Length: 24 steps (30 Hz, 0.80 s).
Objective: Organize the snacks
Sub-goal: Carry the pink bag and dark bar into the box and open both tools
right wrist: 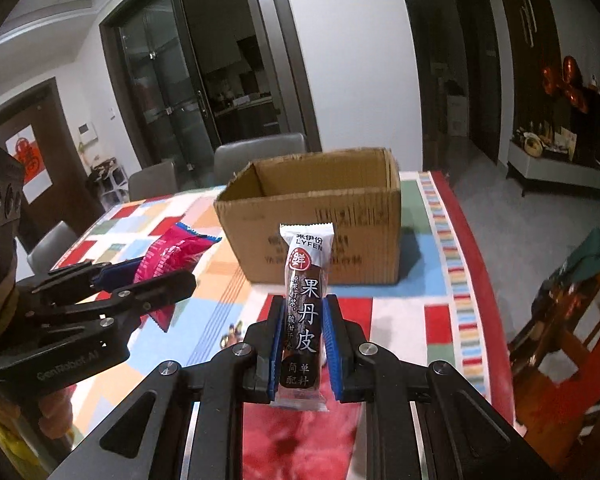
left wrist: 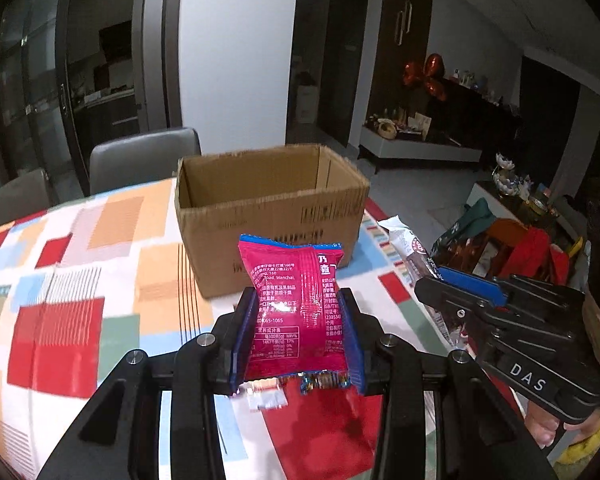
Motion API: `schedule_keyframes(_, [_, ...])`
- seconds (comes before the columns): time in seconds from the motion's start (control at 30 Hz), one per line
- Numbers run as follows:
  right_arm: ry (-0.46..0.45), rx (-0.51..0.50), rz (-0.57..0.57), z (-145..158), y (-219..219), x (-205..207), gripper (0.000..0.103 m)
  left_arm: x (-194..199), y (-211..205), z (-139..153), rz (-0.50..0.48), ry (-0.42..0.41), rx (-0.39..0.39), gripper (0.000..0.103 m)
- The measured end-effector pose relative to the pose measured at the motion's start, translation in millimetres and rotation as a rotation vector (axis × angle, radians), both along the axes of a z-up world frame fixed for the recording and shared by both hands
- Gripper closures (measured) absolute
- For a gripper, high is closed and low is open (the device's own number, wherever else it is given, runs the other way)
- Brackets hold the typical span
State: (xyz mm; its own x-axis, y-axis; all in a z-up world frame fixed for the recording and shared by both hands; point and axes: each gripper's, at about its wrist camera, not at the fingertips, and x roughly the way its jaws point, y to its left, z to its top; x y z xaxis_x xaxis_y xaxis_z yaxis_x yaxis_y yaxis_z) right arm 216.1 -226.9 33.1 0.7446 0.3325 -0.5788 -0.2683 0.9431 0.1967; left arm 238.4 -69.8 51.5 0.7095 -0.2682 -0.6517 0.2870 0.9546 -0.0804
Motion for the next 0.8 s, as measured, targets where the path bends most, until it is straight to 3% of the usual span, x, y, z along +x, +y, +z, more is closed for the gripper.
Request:
schedule_keyframes(0.43, [-0.041,-0.011,0.004,50,2,63,0.083,59,9,42,-0.028,-0.009,0.009,0.064])
schedule_keyframes(0.8, [0.027,-0.034,0.022,60,10,125,0.083,124,12,51,-0.006,0.069,-0.002,0.064])
